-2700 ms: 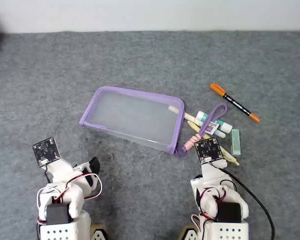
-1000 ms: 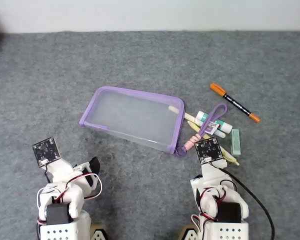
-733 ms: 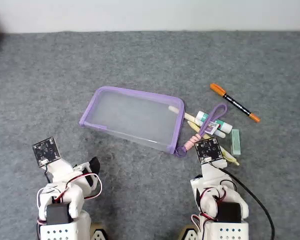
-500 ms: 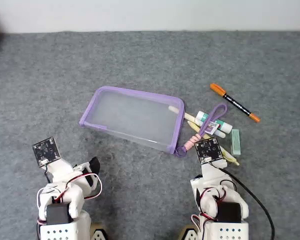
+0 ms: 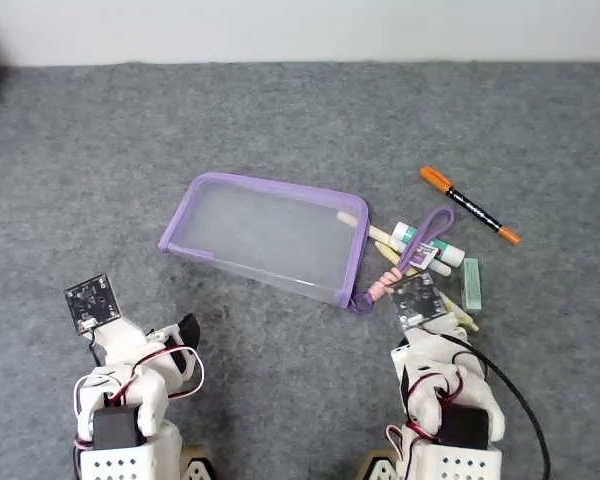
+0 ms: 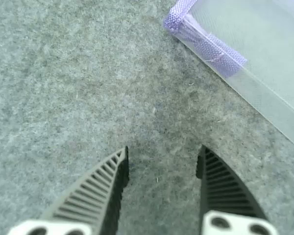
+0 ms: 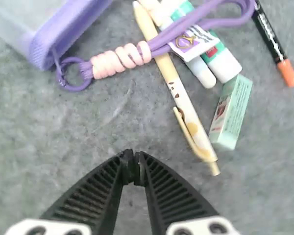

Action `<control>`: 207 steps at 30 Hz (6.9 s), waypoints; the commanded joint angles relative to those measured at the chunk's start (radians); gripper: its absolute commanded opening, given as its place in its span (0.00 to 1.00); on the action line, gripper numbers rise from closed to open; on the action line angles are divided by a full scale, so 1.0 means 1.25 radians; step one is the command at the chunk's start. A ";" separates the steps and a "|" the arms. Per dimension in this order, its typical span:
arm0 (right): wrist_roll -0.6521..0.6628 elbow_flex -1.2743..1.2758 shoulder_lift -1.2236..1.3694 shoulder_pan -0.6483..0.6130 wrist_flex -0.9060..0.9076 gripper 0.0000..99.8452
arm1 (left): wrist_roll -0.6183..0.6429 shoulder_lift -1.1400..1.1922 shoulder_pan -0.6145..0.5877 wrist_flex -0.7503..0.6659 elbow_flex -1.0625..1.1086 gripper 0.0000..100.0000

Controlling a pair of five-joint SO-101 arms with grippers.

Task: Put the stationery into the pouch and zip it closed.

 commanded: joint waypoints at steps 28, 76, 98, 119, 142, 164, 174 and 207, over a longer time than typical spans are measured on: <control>0.568 -0.745 1.073 -0.127 -0.072 0.11 | 0.007 -0.009 -0.002 0.002 -0.007 0.22; 0.545 -1.107 1.583 -0.215 0.121 0.01 | 0.007 -0.009 -0.002 0.002 -0.007 0.22; 0.335 -1.145 1.247 -0.226 0.191 0.01 | 0.007 -0.009 -0.002 0.002 -0.007 0.22; -0.028 -1.146 1.177 -0.402 0.204 0.01 | 0.006 -0.009 0.000 0.002 -0.007 0.22; 0.022 -1.220 1.197 -0.559 0.240 0.01 | 0.007 -0.009 -0.090 -0.130 -0.247 0.41; -0.014 -1.326 1.277 -0.554 0.314 0.01 | 0.006 -0.009 -0.293 -0.142 -0.225 0.41; -0.015 -1.327 1.277 -0.554 0.390 0.01 | 0.004 -0.009 -0.389 -0.137 -0.224 0.41; -0.108 -1.397 1.313 -0.601 0.257 0.01 | -0.248 0.118 -0.081 0.113 -0.539 0.01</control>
